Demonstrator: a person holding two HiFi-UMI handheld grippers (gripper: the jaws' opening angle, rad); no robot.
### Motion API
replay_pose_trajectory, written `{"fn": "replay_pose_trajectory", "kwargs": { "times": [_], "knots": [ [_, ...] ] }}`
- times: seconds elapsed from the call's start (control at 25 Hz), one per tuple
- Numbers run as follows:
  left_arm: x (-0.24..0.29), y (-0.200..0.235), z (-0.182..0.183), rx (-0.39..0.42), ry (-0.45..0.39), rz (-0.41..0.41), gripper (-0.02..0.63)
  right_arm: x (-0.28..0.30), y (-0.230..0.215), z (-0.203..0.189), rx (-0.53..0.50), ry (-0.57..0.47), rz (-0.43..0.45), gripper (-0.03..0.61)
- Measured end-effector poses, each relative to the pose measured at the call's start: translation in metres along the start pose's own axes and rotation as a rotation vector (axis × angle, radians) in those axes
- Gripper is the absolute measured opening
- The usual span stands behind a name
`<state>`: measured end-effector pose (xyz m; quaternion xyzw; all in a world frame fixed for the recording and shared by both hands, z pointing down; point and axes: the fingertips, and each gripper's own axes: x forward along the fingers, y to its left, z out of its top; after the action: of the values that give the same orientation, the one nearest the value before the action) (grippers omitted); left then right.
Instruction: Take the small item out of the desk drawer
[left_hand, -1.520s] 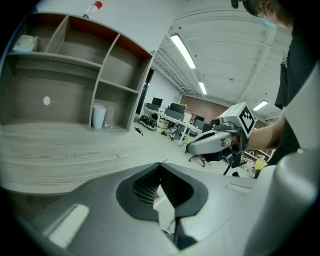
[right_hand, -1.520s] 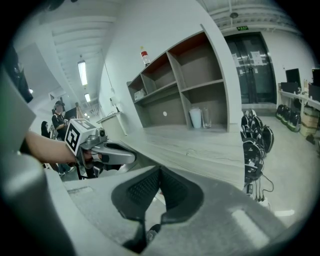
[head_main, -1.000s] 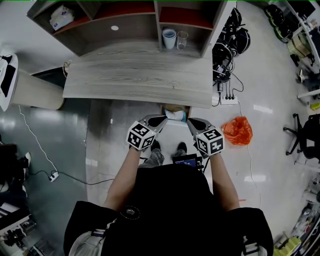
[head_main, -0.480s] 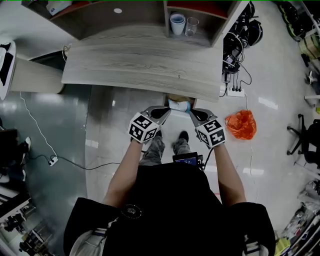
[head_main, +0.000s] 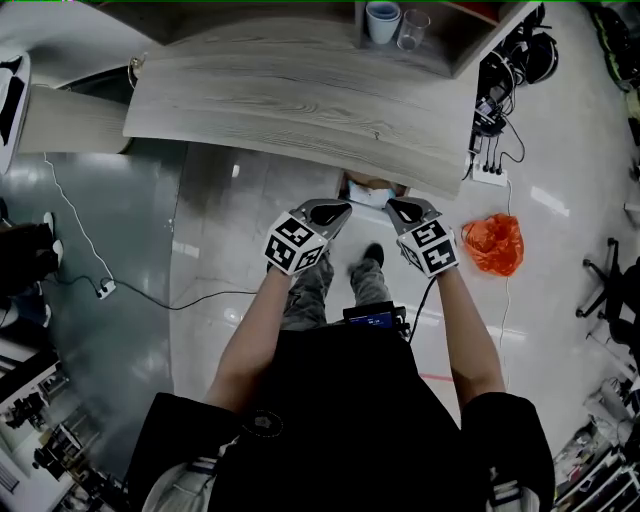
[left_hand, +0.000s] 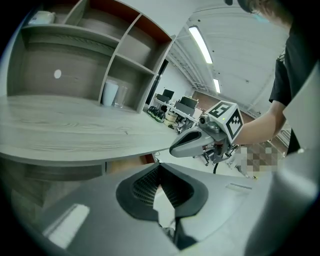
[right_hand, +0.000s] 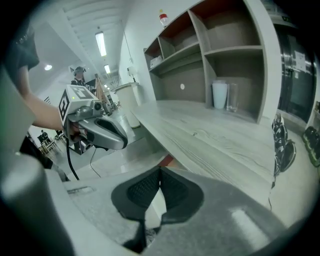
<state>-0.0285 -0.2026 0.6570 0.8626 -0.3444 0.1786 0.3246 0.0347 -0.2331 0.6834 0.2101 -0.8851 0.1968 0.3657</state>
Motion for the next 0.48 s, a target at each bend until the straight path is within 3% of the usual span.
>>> {"fn": "replay_pose_trajectory", "kwargs": {
  "times": [0.48],
  "knots": [
    [0.025, 0.021, -0.029, -0.057, 0.024, 0.016, 0.002, 0.054, -0.006, -0.035, -0.126, 0.142, 0.091, 0.02]
  ]
}}
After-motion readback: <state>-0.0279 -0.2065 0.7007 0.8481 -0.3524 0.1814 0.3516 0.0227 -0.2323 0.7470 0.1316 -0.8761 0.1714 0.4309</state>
